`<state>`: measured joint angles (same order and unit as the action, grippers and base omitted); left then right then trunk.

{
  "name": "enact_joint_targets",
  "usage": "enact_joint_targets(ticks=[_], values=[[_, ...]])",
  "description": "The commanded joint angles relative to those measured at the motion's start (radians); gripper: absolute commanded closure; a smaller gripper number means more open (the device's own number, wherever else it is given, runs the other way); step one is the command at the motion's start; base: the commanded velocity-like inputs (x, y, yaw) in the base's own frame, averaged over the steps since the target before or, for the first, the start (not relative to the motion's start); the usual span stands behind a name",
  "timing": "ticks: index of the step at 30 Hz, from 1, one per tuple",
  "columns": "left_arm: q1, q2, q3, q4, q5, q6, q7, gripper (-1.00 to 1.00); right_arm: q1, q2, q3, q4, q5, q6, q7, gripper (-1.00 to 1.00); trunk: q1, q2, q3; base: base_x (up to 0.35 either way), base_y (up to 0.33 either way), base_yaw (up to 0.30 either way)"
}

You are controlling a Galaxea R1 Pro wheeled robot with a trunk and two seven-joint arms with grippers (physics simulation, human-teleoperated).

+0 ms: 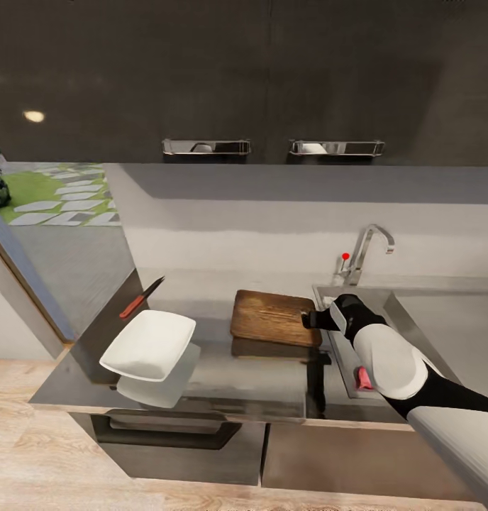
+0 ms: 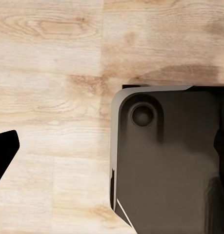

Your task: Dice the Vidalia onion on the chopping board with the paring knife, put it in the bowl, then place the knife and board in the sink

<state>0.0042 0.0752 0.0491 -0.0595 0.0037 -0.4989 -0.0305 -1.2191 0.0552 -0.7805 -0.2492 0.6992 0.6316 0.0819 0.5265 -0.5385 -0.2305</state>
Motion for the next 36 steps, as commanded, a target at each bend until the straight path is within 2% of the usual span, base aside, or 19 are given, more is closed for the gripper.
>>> enact_joint_targets(ticks=[1, 12, 24, 36], values=[[0.000, 0.000, 0.005, -0.001, 0.000, -0.001, -0.003, -1.00, 0.000, 0.001, -0.006, -0.003, 0.009, 0.005, 0.009, 1.00, 0.000, -0.001, -0.001, -0.116, 0.000, 0.000], [0.000, 0.000, 0.006, 0.000, 0.001, -0.001, -0.003, -1.00, -0.001, 0.007, -0.004, 0.042, 0.010, 0.003, 0.009, 1.00, 0.000, -0.001, -0.001, -0.165, 0.000, 0.000], [0.000, 0.000, 0.006, 0.000, 0.001, 0.000, -0.003, -1.00, -0.001, 0.009, -0.003, 0.061, 0.015, 0.002, 0.004, 1.00, 0.000, -0.001, -0.001, -0.009, 0.000, 0.000], [0.000, -0.003, 0.007, 0.000, 0.001, 0.001, -0.003, -1.00, -0.001, 0.005, 0.002, 0.058, 0.022, 0.003, -0.038, 1.00, 0.000, -0.001, -0.001, 0.000, 0.000, 0.000]])
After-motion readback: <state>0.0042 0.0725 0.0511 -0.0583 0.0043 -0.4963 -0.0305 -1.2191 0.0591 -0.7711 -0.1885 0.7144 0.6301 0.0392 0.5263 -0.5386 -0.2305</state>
